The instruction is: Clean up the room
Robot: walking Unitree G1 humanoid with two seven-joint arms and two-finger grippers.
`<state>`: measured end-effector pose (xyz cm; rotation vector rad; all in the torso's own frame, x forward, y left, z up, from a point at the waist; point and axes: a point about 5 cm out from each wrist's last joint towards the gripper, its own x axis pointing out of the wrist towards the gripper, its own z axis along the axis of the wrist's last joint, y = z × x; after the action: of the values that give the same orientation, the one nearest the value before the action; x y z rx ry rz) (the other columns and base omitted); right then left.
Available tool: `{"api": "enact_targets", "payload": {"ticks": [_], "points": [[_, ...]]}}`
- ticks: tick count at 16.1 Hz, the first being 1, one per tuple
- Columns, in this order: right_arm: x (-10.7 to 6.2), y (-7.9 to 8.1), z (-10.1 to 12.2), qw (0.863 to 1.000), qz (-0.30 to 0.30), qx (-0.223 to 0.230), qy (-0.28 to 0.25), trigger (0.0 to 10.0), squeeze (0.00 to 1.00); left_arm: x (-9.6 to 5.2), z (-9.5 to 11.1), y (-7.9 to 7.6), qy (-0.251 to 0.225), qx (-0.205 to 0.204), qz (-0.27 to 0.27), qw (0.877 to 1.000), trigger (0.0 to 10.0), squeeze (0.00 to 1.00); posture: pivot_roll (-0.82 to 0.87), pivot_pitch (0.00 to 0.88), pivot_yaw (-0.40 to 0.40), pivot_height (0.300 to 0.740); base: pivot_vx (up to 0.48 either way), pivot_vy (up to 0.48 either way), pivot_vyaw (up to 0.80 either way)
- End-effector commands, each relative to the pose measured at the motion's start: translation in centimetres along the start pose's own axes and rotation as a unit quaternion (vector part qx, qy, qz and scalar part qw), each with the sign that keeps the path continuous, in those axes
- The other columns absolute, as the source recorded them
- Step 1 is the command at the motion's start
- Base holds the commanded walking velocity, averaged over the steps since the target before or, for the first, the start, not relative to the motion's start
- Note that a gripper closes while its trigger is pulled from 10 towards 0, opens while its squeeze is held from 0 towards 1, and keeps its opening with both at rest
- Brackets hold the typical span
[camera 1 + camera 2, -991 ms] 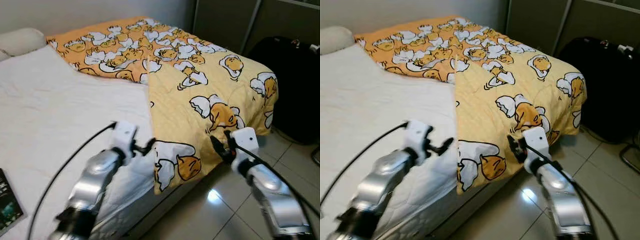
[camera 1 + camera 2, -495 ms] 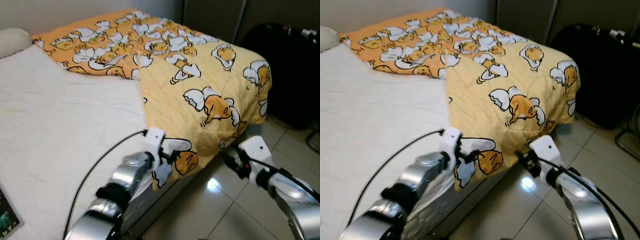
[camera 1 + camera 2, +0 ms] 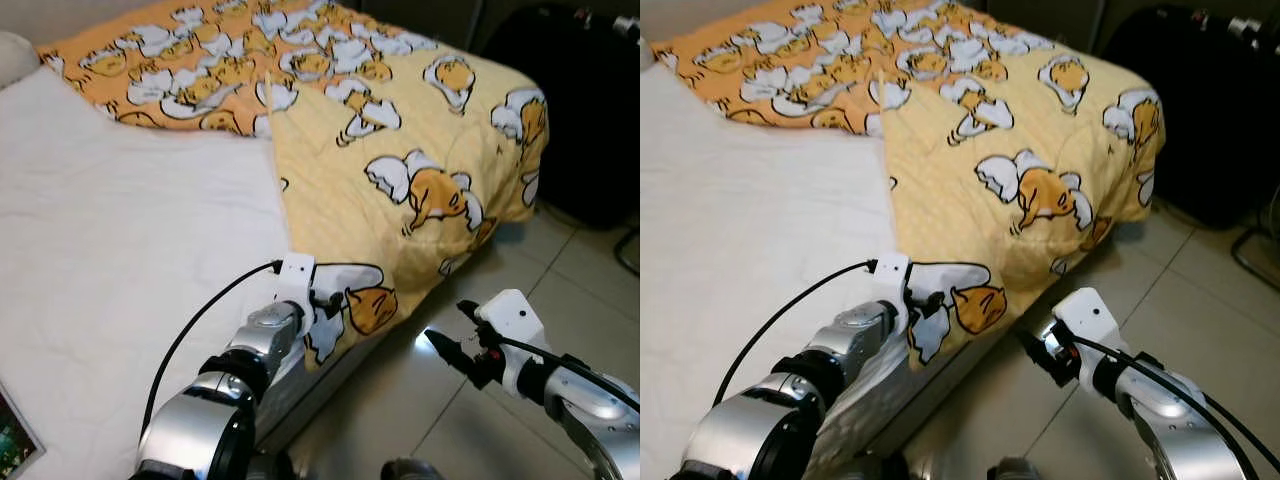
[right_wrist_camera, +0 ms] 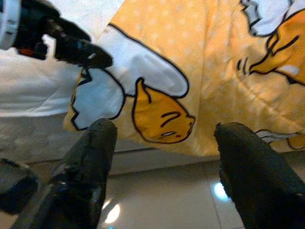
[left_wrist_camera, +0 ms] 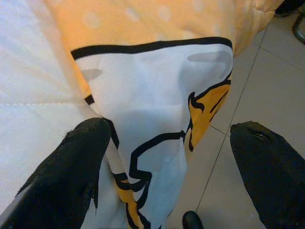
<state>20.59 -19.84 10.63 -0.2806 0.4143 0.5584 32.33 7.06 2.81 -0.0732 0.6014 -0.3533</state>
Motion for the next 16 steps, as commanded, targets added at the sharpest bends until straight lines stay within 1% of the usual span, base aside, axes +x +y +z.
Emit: {"api": "enact_targets", "payload": {"ticks": [1,2,3,4,6,7,8,10,11,12,13,14,15,16], "points": [[-0.4,0.2,0.5,1.0,0.002,0.001,-0.007,10.0,0.4,0.1,0.1,-0.1,-0.002,-0.012,0.003,1.0,0.2,0.0,-0.32,0.189,0.093,0.74,0.0,0.0,0.0],[-0.6,0.3,0.8,1.0,-0.001,0.0,-0.011,10.0,0.0,0.2,0.2,-0.5,-0.005,-0.015,-0.001,1.0,0.2,0.0,-0.34,0.197,0.093,0.74,0.0,0.0,0.0],[-0.9,0.4,1.0,1.0,-0.004,-0.001,-0.012,10.0,0.0,0.2,0.2,-0.7,-0.006,-0.012,0.001,1.0,1.9,0.0,-0.35,0.207,0.094,0.74,0.0,0.0,0.0],[-1.2,0.6,1.1,1.0,-0.005,-0.002,-0.012,10.0,0.0,0.2,0.1,-0.7,-0.007,0.0,0.008,1.0,2.6,0.0,-0.36,0.211,0.093,0.74,0.0,0.0,0.0],[-1.8,1.0,1.3,1.0,-0.003,-0.002,-0.011,10.0,0.0,0.1,0.0,-0.1,-0.01,0.032,0.045,0.998,2.2,0.0,-0.38,0.213,0.091,0.74,0.0,0.0,0.0],[-2.1,1.2,1.5,1.0,-0.002,-0.001,-0.011,10.0,0.0,0.1,0.0,0.2,-0.013,0.026,0.058,0.998,1.8,0.0,-0.4,0.228,0.091,0.74,0.0,0.0,0.0],[-2.4,1.4,1.6,1.0,-0.001,0.0,-0.011,10.0,0.0,0.1,-0.1,0.3,-0.014,0.025,0.061,0.998,1.8,0.0,-0.4,0.236,0.089,0.74,0.0,0.0,0.0],[-2.6,1.7,1.6,1.0,0.002,0.002,-0.008,10.0,0.0,0.1,0.3,0.2,-0.025,0.032,0.061,0.997,1.4,0.0,-0.39,0.241,0.087,0.74,0.0,0.0,0.0],[-2.5,1.8,1.5,1.0,0.004,0.004,-0.007,10.0,0.0,0.0,0.9,0.7,-0.041,0.041,0.081,0.995,0.0,0.0,-0.38,0.248,0.09,0.74,0.0,0.0,0.0],[-2.5,1.9,1.6,1.0,0.005,0.006,-0.008,10.0,0.0,-0.1,1.5,1.3,-0.06,0.045,0.105,0.992,0.0,0.0,-0.38,0.247,0.091,0.74,0.0,0.0,0.0],[-2.5,1.9,1.6,1.0,0.005,0.007,-0.008,10.0,0.0,-0.2,1.7,1.5,-0.066,0.043,0.112,0.991,0.0,0.0,-0.38,0.247,0.091,0.74,0.0,0.0,0.0],[-2.3,2.0,1.7,1.0,0.004,0.01,-0.008,10.0,0.0,-0.3,2.1,1.8,-0.081,0.045,0.122,0.988,0.0,0.0,-0.37,0.241,0.091,0.74,0.0,0.0,0.0],[-2.2,2.1,1.6,1.0,0.005,0.011,-0.009,10.0,0.0,-0.2,1.9,1.6,-0.083,0.04,0.11,0.99,0.6,0.0,-0.37,0.241,0.09,0.74,0.0,0.0,0.0],[-2.1,2.2,1.6,1.0,0.007,0.011,-0.009,10.0,0.0,-0.1,1.6,0.9,-0.077,0.033,0.079,0.993,5.7,0.0,-0.37,0.243,0.089,0.74,0.0,0.0,0.0]]}}
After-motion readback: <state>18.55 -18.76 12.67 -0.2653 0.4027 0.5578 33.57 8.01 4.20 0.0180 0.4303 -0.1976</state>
